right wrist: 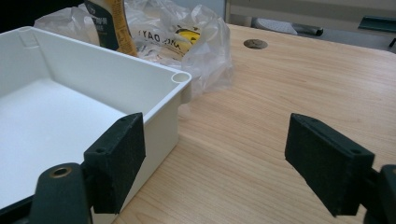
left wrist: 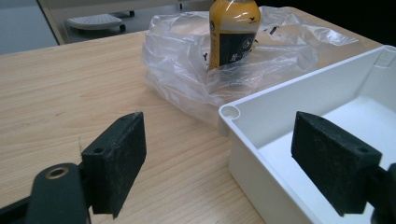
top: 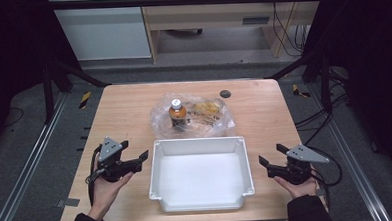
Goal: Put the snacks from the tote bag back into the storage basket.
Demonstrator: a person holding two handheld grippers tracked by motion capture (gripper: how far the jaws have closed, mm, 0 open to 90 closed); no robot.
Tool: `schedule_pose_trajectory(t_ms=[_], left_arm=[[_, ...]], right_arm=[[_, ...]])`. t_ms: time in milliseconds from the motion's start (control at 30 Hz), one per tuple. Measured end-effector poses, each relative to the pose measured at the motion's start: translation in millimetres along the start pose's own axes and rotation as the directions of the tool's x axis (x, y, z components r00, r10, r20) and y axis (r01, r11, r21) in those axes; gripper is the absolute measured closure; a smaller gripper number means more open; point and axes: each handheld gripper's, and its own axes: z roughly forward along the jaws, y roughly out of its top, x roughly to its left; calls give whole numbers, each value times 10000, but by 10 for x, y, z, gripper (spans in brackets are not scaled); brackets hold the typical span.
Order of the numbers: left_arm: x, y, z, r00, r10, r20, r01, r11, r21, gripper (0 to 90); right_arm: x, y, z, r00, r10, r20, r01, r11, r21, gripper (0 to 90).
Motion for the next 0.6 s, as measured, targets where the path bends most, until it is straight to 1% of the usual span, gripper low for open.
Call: schedule_pose_trajectory(t_ms=[167, 267, 400, 600], left_arm=[[-1, 43, 31, 10000, -47, -18, 47, 10000, -46, 182], [-7, 74, 50, 10000, -30, -19, 30, 10000, -79, 186], [-27, 152, 113, 10000, 45, -25, -45, 9999, -160, 188], [-64, 215, 174, 9999, 123, -3, -123, 9997, -196, 195]], right_arm=[[-3, 0, 5, 10000, -15, 44, 15, 10000, 4, 201], [0, 3, 0, 10000, 63, 43, -63, 10000, -9, 200], [2, 17, -12, 10000, 46, 63, -45, 9999, -104, 198], [2, 21, -14, 10000, 72, 68, -71, 9999, -143, 198]])
